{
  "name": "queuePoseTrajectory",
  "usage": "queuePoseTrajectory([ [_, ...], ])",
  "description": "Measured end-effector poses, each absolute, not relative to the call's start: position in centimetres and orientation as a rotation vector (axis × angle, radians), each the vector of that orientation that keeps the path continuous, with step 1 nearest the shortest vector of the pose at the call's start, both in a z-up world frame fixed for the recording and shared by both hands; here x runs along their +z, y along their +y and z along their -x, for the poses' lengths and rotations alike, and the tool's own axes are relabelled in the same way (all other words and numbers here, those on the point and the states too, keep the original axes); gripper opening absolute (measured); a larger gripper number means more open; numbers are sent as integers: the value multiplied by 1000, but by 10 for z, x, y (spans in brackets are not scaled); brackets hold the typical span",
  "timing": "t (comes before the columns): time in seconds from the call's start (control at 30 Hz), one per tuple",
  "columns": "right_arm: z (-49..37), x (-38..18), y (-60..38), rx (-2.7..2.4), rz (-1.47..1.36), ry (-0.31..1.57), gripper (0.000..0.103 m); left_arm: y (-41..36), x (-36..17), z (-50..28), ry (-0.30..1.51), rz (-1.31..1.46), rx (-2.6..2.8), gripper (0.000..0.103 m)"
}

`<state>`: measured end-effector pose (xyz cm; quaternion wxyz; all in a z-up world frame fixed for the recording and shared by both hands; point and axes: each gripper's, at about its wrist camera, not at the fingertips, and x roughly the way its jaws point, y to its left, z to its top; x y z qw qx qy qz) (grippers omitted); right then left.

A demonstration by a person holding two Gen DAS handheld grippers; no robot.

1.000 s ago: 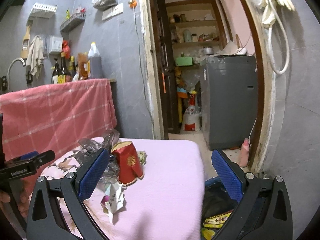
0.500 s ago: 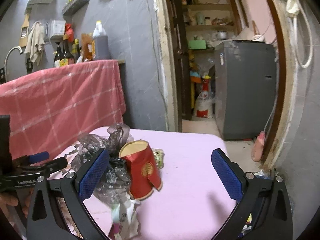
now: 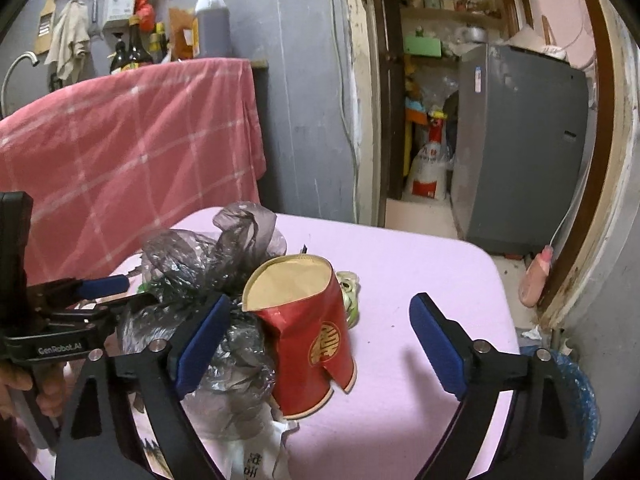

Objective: Collect trash
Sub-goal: 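Grasp the green packet with the left tool while the right tool grasps the red paper cup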

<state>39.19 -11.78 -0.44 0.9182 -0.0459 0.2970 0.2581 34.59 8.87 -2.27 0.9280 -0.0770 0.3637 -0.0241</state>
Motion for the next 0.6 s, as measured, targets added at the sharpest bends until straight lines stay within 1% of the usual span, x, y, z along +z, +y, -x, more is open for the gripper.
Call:
queuePoseTrajectory([
  [0.07, -395, -8, -115, 532, 105, 631, 86, 90, -23, -348, 743, 157, -61, 55],
  [0.13, -396, -11, -113, 532, 108, 644, 86, 90, -24, -350, 744, 160, -72, 49],
  [0.2, -397, -14, -112, 536, 106, 652, 82, 91, -25, -351, 750, 168, -87, 40],
  [0.27, -397, -16, -111, 541, 107, 660, 79, 91, -25, -354, 753, 178, -98, 33],
  [0.33, -397, -18, -109, 545, 106, 665, 75, 91, -23, -355, 752, 185, -104, 30],
  [0.37, -398, -19, -109, 548, 104, 668, 72, 91, -22, -356, 750, 186, -105, 26],
  [0.43, -398, -19, -108, 551, 98, 670, 67, 92, -22, -356, 749, 186, -106, 25],
  [0.5, -399, -19, -108, 553, 90, 669, 61, 91, -21, -355, 744, 184, -101, 20],
  [0.53, -399, -20, -108, 555, 88, 671, 59, 91, -21, -355, 739, 184, -98, 20],
  [0.6, -399, -21, -109, 556, 83, 675, 50, 89, -19, -354, 731, 184, -94, 19],
])
